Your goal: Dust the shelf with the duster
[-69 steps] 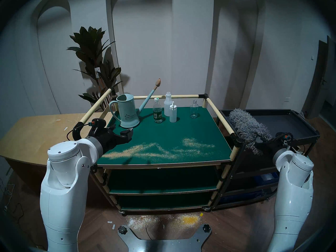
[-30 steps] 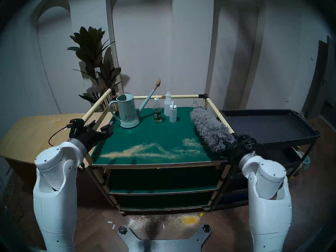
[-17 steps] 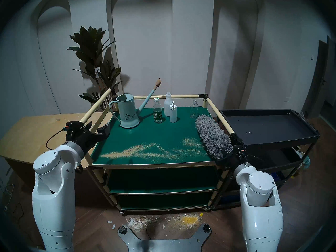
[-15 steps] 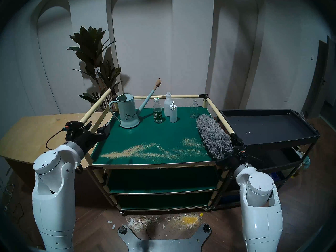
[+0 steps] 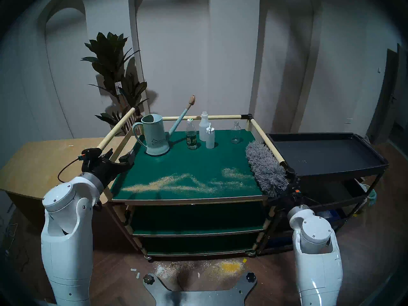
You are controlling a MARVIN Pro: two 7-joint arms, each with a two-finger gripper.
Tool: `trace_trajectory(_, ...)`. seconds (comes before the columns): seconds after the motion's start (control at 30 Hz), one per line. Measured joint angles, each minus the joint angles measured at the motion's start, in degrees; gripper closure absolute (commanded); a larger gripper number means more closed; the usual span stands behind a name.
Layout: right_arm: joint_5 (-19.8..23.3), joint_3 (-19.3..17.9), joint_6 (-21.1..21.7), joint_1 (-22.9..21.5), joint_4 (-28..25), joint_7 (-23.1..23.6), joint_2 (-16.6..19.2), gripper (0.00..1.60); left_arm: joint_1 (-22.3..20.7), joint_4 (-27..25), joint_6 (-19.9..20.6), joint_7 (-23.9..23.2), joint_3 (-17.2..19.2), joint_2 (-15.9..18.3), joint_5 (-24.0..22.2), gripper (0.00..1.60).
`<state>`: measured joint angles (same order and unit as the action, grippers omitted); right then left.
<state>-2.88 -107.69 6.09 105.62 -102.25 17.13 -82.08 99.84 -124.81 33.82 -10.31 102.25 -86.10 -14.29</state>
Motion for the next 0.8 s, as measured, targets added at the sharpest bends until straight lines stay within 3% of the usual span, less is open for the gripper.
trace_trajectory(0.8, -4.2, 3.3, -3.1, -2.3, 12.5, -0.4, 2.1, 1.60, -0.1, -0.1, 0.1, 1.6, -0.2, -0.4, 0.5, 0.00)
